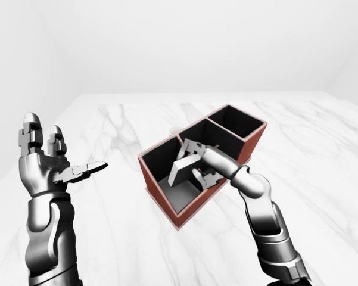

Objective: Pick up the book and place it in the left compartment of the caddy.

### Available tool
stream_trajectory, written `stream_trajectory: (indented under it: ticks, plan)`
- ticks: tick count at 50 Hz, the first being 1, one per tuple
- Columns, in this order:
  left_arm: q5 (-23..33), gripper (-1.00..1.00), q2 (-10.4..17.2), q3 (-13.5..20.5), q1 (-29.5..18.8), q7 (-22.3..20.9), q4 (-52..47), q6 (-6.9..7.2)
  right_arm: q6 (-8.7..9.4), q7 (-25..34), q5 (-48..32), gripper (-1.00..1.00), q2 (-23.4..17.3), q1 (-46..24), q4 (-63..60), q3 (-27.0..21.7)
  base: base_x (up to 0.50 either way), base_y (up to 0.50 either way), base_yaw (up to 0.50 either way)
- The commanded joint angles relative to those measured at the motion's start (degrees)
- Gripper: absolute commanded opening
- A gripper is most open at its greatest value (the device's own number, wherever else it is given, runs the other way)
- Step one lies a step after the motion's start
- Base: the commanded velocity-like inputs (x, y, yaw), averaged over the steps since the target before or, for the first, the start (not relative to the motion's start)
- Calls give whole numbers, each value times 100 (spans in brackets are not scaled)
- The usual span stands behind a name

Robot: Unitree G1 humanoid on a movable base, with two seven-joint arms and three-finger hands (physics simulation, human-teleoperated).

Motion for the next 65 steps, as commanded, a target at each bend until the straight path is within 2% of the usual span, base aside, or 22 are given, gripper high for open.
stream_trajectory:
  ticks: [1,65]
  plan:
    - [-7,100,6,10,-8,5,4,0,0,-21,190,-100,143,-128,232,-50,0,0,0]
    - [-28,100,24,18,-18,6,45,0,0,-634,111,-100,333,-289,2058,-26,0,0,0]
